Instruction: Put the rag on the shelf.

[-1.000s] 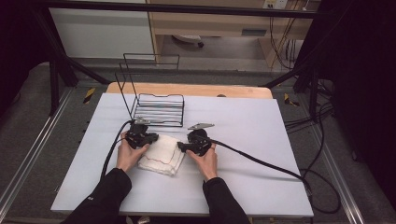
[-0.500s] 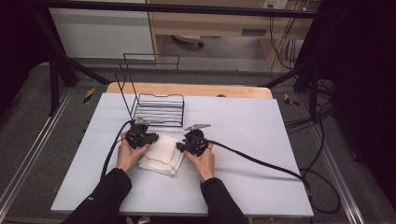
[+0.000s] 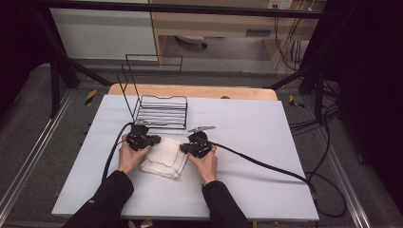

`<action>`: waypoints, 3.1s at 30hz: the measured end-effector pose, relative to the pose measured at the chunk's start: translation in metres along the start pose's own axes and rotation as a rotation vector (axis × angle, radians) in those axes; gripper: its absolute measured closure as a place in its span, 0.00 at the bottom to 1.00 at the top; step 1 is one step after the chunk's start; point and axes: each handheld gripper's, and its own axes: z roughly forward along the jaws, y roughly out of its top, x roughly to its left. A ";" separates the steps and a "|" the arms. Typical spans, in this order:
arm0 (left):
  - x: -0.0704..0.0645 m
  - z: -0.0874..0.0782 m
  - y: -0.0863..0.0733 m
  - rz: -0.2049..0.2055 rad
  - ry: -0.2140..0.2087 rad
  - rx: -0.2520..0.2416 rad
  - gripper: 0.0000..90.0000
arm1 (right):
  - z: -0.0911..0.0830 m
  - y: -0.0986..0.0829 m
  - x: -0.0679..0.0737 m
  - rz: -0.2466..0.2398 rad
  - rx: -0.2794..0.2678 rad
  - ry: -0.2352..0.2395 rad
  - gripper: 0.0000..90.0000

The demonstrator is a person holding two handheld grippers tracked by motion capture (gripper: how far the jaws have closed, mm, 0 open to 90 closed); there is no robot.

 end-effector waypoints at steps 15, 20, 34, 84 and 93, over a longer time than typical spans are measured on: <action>0.002 -0.024 0.004 0.001 -0.020 -0.088 0.93 | -0.016 0.004 0.008 -0.015 -0.080 0.027 0.91; -0.002 -0.035 0.006 0.029 -0.025 -0.118 0.93 | -0.028 0.005 0.014 -0.042 -0.115 0.033 0.91; -0.011 -0.063 0.004 0.067 -0.045 -0.183 0.93 | -0.049 0.006 0.025 -0.078 -0.191 0.063 0.91; -0.037 -0.141 0.023 0.100 -0.042 -0.451 0.93 | -0.118 0.051 0.060 -0.277 -0.400 0.040 0.92; -0.039 -0.153 0.028 0.100 -0.026 -0.496 0.93 | -0.125 0.059 0.066 -0.298 -0.429 0.042 0.92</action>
